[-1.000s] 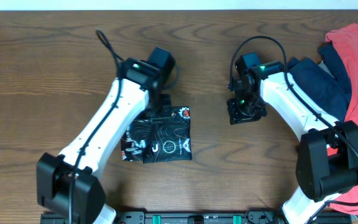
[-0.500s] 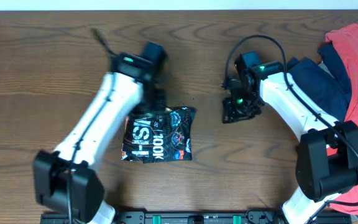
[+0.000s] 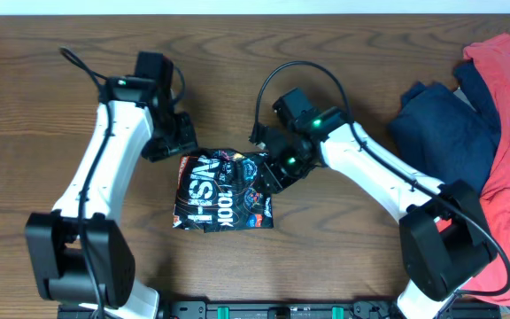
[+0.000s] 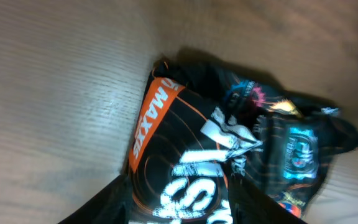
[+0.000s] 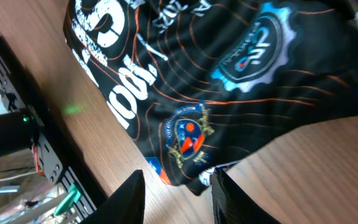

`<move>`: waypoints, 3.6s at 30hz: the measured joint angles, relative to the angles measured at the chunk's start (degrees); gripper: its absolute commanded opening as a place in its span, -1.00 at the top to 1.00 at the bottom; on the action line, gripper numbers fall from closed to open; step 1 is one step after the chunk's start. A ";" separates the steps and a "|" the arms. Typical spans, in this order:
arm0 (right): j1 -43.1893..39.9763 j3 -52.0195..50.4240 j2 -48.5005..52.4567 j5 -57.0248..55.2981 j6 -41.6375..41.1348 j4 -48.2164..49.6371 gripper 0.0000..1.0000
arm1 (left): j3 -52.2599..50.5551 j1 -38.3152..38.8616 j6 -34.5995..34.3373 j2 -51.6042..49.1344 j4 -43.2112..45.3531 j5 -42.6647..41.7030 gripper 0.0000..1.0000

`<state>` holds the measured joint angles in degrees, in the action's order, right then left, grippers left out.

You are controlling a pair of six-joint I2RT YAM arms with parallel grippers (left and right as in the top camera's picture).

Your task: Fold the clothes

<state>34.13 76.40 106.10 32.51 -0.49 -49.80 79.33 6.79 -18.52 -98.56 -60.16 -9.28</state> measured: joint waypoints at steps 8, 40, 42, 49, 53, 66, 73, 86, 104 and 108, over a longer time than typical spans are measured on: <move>4.61 -0.04 0.02 -1.14 -1.90 0.00 0.31 | -9.73 0.11 1.90 -2.25 12.72 -0.74 -0.07; -2.34 -8.31 4.61 -21.35 -13.42 13.07 0.09 | -18.88 0.13 -10.40 -4.61 3.52 9.62 -0.04; -4.00 -8.17 4.61 -20.85 -13.31 11.93 0.08 | -18.88 0.11 -10.80 -3.85 3.26 9.70 -0.05; -6.54 -8.24 4.39 -7.06 -9.14 7.23 0.04 | -18.47 0.11 -10.71 7.19 7.23 9.66 -0.11; -4.90 -8.24 3.96 1.14 -7.82 7.28 0.05 | -17.84 0.11 -5.31 10.19 12.28 6.73 -0.01; 2.89 -8.33 3.65 0.76 -13.49 8.87 0.15 | -17.86 0.07 9.07 -1.88 14.36 -5.27 0.39; 3.72 -8.33 3.65 -2.84 -15.96 10.32 0.83 | -17.92 0.07 12.41 -4.44 14.40 -4.42 0.88; 3.72 -8.33 3.63 -7.54 -16.98 10.47 0.98 | -17.92 -1.20 7.63 -4.44 15.87 2.27 0.88; 0.90 -8.37 3.63 -17.70 -18.86 7.30 0.85 | -17.33 -2.93 -4.57 -3.04 9.88 9.86 -0.41; -1.99 -8.37 3.65 -19.04 -18.95 5.92 0.84 | -13.62 -3.23 2.40 1.38 17.90 7.61 -0.60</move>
<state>32.14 68.03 109.75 13.47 -19.44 -43.88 65.71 3.55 -16.12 -97.19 -42.26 -1.67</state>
